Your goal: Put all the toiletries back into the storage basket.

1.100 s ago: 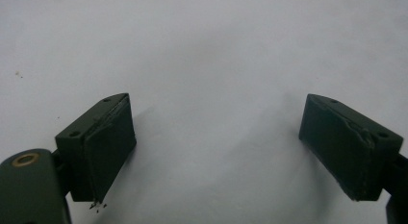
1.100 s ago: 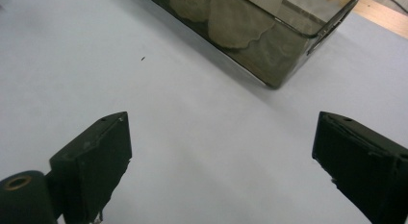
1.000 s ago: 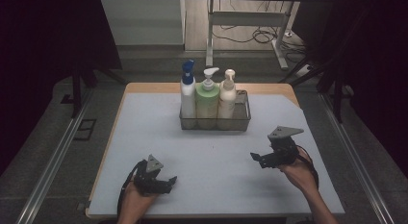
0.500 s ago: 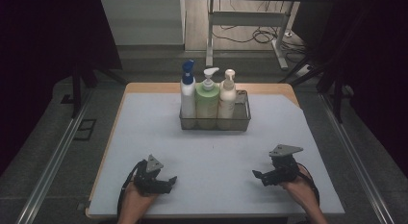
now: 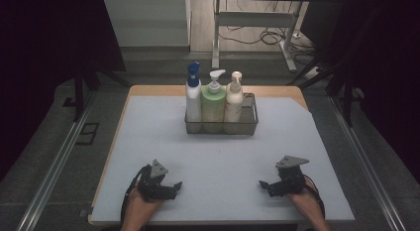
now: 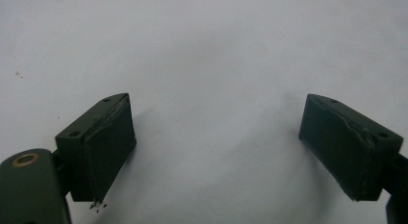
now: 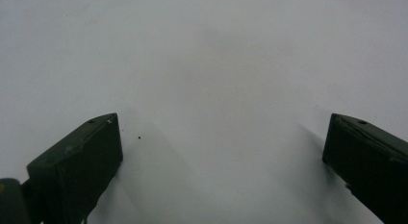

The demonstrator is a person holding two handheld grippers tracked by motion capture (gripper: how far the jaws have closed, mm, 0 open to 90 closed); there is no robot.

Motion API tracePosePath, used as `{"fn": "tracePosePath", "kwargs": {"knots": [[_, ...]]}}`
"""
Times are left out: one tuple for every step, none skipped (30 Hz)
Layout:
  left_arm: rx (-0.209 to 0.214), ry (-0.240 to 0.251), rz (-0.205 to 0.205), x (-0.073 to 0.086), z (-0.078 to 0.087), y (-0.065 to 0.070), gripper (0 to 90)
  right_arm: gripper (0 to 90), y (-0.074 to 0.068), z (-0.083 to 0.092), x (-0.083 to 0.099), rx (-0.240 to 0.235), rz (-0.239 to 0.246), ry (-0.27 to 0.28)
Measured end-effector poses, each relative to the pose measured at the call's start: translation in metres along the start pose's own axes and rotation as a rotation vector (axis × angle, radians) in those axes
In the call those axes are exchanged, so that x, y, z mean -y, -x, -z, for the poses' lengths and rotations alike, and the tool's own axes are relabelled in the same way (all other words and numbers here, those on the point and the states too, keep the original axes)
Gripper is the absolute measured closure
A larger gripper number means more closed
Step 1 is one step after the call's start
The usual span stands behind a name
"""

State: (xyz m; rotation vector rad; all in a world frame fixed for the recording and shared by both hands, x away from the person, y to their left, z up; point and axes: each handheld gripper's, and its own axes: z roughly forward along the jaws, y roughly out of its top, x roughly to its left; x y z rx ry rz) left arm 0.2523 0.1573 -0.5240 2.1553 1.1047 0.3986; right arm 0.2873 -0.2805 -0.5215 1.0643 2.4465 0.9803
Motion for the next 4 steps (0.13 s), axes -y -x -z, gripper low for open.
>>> {"fn": "tracePosePath", "kwargs": {"knots": [[0.001, 0.000, 0.000, 0.0001, -0.0001, 0.0000, 12.0, 0.0, 0.0000, -0.0001, 0.0002, -0.002, -0.002, 0.000], [0.000, 0.001, 0.000, 0.0001, -0.0001, 0.0002, 11.9, 0.0, 0.0000, 0.0000, 0.0005, -0.002, -0.001, 0.000], [0.001, 0.000, 0.001, 0.0000, 0.0000, -0.0001, 11.9, 0.0, -0.0001, 0.0002, 0.0008, -0.001, -0.002, 0.000], [0.001, 0.000, 0.002, 0.0001, -0.0001, 0.0001, 11.9, 0.0, -0.0001, 0.0001, 0.0007, -0.002, -0.002, 0.001]]}}
